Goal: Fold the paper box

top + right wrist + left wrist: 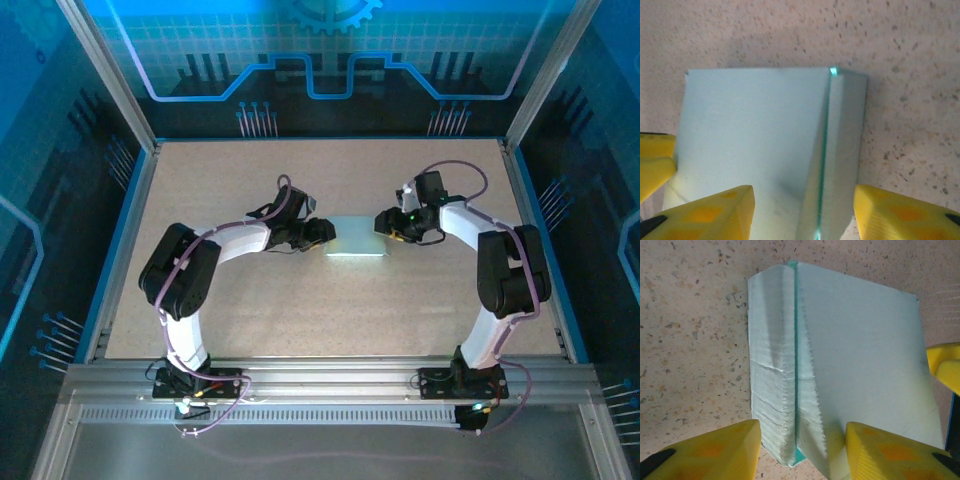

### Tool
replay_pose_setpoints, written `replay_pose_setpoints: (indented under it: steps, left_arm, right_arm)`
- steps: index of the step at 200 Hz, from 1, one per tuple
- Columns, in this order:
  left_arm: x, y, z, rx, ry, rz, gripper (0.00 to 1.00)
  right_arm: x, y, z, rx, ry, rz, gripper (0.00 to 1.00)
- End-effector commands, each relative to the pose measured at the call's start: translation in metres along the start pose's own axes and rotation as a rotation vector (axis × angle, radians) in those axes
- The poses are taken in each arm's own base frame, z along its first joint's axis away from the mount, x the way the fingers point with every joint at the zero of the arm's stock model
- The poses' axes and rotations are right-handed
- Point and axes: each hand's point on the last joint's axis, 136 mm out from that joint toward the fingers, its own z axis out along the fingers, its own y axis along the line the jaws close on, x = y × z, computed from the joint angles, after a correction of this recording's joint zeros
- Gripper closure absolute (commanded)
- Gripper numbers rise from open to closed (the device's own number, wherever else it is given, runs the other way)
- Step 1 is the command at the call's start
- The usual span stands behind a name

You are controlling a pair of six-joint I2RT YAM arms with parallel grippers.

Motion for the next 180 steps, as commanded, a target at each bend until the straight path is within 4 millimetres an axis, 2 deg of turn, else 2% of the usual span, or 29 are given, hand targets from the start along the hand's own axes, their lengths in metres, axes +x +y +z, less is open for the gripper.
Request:
replay_pose_setpoints:
  steps: [1, 42, 68, 110, 124, 139, 163, 180]
  left_arm:
    - [-0.001, 0.007, 0.006, -0.007, 0.022, -0.034, 0.57]
    - [0.002, 0.012, 0.010, -0.015, 0.030, -0.036, 0.70]
    - [0.001, 0.012, 0.009, -0.010, 0.026, -0.034, 0.70]
    - [-0.001, 0.008, 0.004, -0.003, 0.013, -0.018, 0.71]
    - [-0.004, 0.004, 0.001, 0.009, 0.001, -0.012, 0.67]
    - [-0.008, -0.002, -0.005, 0.026, -0.027, 0.001, 0.59]
    - [-0.019, -0.009, -0.013, 0.052, -0.064, 0.005, 0.47]
    - [-0.024, -0.007, -0.012, 0.051, -0.067, 0.006, 0.45]
  right_arm:
    - [0.006, -0.003, 0.004, -0.032, 0.024, -0.002, 0.47]
    - [0.012, -0.013, 0.014, -0.011, 0.046, -0.001, 0.58]
    - [0.013, -0.020, 0.020, 0.006, 0.062, 0.000, 0.65]
    - [0.010, -0.021, 0.020, 0.021, 0.059, -0.005, 0.83]
    - [0.008, -0.015, 0.014, 0.004, 0.050, -0.012, 0.80]
    - [0.004, -0.006, 0.006, -0.015, 0.027, -0.024, 0.69]
    - [-0.002, 0.004, -0.007, -0.038, -0.006, -0.026, 0.57]
    - [-0.005, 0.008, -0.013, -0.065, -0.023, -0.014, 0.52]
